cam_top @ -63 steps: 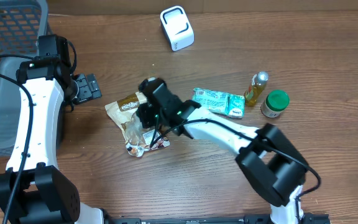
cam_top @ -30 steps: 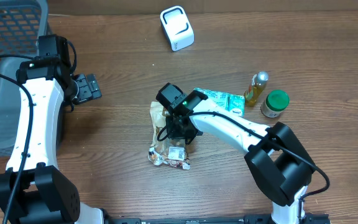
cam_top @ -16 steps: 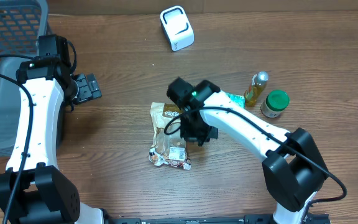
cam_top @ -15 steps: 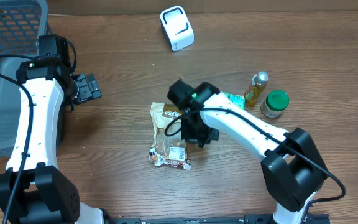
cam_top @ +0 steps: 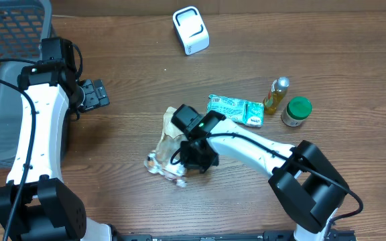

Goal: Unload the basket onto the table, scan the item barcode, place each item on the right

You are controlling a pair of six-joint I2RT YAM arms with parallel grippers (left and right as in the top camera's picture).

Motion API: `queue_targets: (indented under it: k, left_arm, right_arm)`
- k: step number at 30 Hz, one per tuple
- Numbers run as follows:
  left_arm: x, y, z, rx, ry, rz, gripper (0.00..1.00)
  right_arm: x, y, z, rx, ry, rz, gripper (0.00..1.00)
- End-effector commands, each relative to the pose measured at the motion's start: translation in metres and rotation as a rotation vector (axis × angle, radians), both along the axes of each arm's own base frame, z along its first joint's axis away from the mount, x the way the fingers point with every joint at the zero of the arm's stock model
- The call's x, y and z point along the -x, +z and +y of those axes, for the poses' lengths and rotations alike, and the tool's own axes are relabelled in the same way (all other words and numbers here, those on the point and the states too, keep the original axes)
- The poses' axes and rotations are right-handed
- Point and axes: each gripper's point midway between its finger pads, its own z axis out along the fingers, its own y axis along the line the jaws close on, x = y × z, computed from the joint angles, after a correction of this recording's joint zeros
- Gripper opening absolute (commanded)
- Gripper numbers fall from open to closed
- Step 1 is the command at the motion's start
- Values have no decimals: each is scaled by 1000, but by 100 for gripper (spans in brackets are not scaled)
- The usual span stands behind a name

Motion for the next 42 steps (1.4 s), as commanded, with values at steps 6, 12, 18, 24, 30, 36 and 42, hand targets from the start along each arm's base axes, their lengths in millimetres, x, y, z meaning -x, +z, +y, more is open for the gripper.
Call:
queue_targets:
  k: [6,12,18,24,30,36,42]
  left_arm:
    - [-3,12,3,-20,-6,-32,99]
    - [-3,12,3,-20,-6,-32,99]
    - [-3,12,3,-20,-6,-32,99]
    - [-3,12,3,-20,-6,-32,100]
    - [-3,12,3,-20,-6,-32,100]
    - [-3,12,3,-20,-6,-32,99]
    - [-3,12,3,-20,-6,-32,100]
  right_arm:
    - [9,8,34,-102,67,-32,25]
    - [-11,55,34,-155,145,-66,36]
    - [-41,89,29,-128,344,-238,57]
    - [-72,85,23,-35,390,-393,62]
    - [-78,69,39,-42,459,-433,72]
    - [-87,50,38,-5,473,-437,94]
    - [-89,43,35,6,464,-420,100]
